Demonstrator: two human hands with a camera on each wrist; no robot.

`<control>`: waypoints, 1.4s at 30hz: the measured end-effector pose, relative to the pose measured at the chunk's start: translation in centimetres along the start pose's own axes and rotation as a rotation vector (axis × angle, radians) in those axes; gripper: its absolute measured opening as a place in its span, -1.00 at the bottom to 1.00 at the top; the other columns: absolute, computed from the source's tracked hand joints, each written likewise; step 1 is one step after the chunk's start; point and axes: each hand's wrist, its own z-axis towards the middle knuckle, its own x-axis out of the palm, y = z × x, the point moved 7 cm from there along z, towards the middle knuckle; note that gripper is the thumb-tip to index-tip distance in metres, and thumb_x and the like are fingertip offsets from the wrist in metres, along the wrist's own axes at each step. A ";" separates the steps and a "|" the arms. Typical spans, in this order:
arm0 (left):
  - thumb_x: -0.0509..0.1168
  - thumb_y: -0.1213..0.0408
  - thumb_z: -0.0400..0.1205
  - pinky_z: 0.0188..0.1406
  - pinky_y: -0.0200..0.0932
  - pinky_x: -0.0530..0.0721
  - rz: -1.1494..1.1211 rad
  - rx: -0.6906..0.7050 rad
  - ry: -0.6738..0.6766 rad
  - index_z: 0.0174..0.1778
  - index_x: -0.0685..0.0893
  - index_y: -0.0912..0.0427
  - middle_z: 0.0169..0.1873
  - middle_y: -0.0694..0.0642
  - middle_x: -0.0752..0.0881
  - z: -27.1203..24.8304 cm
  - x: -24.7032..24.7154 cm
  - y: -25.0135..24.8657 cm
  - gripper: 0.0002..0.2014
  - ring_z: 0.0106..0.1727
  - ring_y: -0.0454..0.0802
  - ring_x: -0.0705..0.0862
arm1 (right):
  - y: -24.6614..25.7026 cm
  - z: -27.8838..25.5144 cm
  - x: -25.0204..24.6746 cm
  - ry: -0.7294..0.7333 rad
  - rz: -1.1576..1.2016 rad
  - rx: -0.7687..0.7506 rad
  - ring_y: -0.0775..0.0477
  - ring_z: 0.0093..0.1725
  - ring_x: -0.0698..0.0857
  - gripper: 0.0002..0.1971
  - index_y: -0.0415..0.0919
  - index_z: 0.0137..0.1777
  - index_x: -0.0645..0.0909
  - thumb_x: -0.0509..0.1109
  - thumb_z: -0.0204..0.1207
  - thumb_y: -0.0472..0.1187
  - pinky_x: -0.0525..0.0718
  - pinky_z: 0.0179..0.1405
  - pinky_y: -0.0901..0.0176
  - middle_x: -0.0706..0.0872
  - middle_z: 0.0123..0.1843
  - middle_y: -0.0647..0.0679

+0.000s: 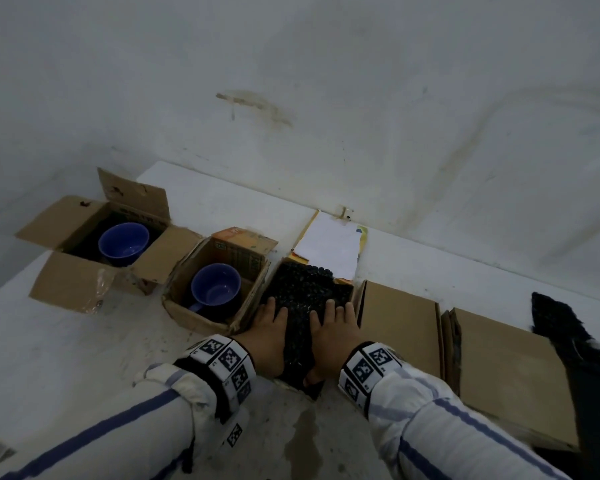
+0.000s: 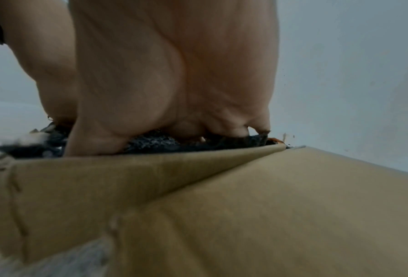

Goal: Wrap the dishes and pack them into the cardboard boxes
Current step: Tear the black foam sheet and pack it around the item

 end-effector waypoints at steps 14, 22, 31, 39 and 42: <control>0.40 0.28 0.54 0.63 0.23 0.04 0.086 0.013 -0.057 0.66 -0.29 0.04 0.58 0.21 -0.49 0.8 0.4 0.2 0.03 0.63 0.24 -0.39 | -0.1 0.9 0.5 0.019 0.069 -0.021 -0.46 0.64 -0.15 0.21 -0.14 0.66 -0.33 0.45 0.32 0.32 -0.10 0.65 -0.22 -0.35 0.63 -0.44; 0.35 0.30 0.57 0.64 0.23 0.00 0.003 0.087 -0.049 0.67 -0.24 0.01 0.59 0.18 -0.47 0.0 0.2 0.4 -0.04 0.64 0.22 -0.37 | -2.3 -0.1 -3.0 0.001 0.417 -0.107 -0.30 0.53 0.34 -0.09 -0.12 0.61 0.18 0.37 0.38 0.34 0.42 0.47 -0.14 0.26 0.60 -0.25; 0.29 -0.11 0.54 0.64 0.21 -0.06 0.009 0.103 -0.123 0.65 -0.32 0.14 0.62 0.14 -0.41 -0.7 0.2 0.0 0.03 0.63 0.14 -0.42 | -1.2 3.2 -5.8 -0.171 0.395 -0.135 -0.26 0.65 0.08 -0.10 -0.20 0.68 -0.15 0.38 0.55 -0.02 0.22 0.61 -0.11 -0.04 0.69 -0.19; 0.34 -0.14 0.50 0.64 0.21 0.00 0.014 0.065 -0.137 0.64 -0.31 0.19 0.62 0.17 -0.40 0.1 0.8 0.4 0.09 0.64 0.14 -0.38 | -1.1 4.5 -4.7 -0.084 0.452 -0.157 -0.20 0.65 0.16 -0.03 -0.19 0.68 -0.18 0.43 0.50 -0.01 0.34 0.56 0.02 -0.10 0.71 -0.14; 0.35 -0.11 0.50 0.64 0.21 -0.04 0.031 0.060 -0.146 0.65 -0.29 0.18 0.64 0.19 -0.35 -0.3 0.3 -0.1 0.08 0.65 0.18 -0.36 | -2.0 3.6 -5.5 -0.136 0.510 -0.196 -0.20 0.59 0.29 -0.19 -0.23 0.66 0.03 0.39 0.54 -0.03 0.38 0.51 0.03 0.16 0.65 -0.19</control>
